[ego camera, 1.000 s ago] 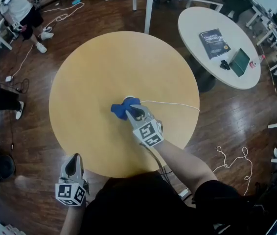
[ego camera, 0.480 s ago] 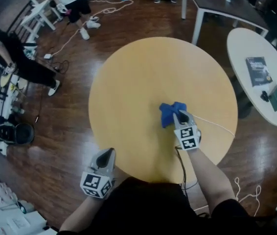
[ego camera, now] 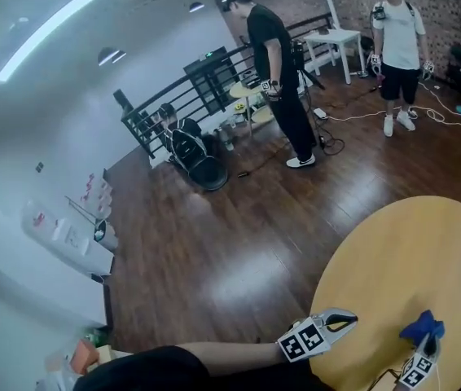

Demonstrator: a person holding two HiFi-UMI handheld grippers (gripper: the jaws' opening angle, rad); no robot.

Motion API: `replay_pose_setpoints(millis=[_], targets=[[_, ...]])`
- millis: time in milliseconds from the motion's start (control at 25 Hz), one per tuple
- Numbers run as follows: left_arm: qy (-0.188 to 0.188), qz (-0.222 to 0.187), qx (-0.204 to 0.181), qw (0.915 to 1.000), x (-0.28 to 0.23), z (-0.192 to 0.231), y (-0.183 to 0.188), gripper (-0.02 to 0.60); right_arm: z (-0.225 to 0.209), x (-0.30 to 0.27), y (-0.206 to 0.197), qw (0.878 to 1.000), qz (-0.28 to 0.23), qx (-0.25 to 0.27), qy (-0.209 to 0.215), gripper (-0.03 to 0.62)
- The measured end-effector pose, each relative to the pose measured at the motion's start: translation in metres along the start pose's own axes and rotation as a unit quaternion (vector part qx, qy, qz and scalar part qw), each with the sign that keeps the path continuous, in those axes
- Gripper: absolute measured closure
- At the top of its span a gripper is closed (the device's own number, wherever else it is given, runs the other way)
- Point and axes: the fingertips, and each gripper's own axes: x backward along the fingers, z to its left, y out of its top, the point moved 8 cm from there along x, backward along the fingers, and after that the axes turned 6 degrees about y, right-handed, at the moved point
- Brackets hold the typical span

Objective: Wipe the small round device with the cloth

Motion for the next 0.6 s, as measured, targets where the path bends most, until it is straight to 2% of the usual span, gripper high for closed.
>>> replay_pose_setpoints(millis=[240,600], targets=[[0.003,0.007,0.002,1.0000,-0.002,0.002,0.007,0.578,-0.005,0.001,-0.003,1.000,0.010,-0.023,0.001,0.539],[-0.003,0.008,-0.006,0.9999,0.003,-0.004,0.005,0.578,-0.011,0.005,-0.047,0.993,0.060,-0.098,-0.009,0.539]])
